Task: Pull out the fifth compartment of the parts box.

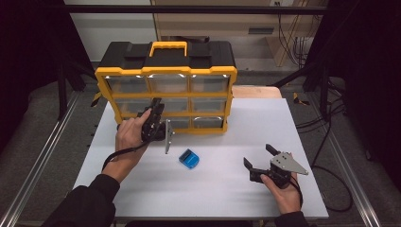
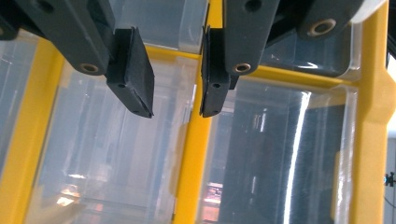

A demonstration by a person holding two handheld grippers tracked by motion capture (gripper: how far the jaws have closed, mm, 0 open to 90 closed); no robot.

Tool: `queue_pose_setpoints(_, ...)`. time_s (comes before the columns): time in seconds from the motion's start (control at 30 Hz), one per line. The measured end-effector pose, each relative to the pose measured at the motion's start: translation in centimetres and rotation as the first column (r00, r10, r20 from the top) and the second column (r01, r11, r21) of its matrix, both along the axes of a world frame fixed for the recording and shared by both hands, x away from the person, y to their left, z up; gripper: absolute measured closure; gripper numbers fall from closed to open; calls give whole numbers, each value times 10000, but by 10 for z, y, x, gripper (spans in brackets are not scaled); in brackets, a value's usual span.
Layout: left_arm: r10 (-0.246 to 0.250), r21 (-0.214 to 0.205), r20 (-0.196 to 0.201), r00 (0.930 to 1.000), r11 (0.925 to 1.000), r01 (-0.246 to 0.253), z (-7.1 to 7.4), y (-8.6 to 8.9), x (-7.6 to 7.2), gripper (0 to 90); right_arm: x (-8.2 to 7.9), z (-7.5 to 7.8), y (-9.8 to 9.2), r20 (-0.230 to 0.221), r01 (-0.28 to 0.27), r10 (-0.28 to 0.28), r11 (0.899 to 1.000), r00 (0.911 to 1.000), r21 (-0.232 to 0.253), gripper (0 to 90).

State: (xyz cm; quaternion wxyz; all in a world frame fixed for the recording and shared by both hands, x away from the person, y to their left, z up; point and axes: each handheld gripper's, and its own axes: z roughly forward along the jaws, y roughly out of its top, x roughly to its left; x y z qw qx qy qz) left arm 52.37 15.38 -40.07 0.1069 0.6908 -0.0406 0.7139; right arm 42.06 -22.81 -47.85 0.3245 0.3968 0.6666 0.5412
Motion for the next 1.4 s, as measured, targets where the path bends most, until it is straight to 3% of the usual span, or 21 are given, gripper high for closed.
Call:
queue_pose_setpoints(0.4,128,158,124,9998,9998,-130,-4,-3,4,668,1,-1,0,-57,-24,24,10000,10000,-23,42)
queue_pose_setpoints(0.7,231,274,788,9966,9993,-254,-9,-5,7,733,0,0,0,-12,-42,42,10000,10000,-28,45)
queue_pose_setpoints(0.9,266,213,862,9959,9994,-285,-8,-5,6,773,0,0,-1,5,-13,13,10000,10000,-13,47)
queue_pose_setpoints(1.4,300,-91,665,9973,9995,-294,-6,-5,-19,786,0,0,-1,-1,0,0,10000,10000,-8,47)
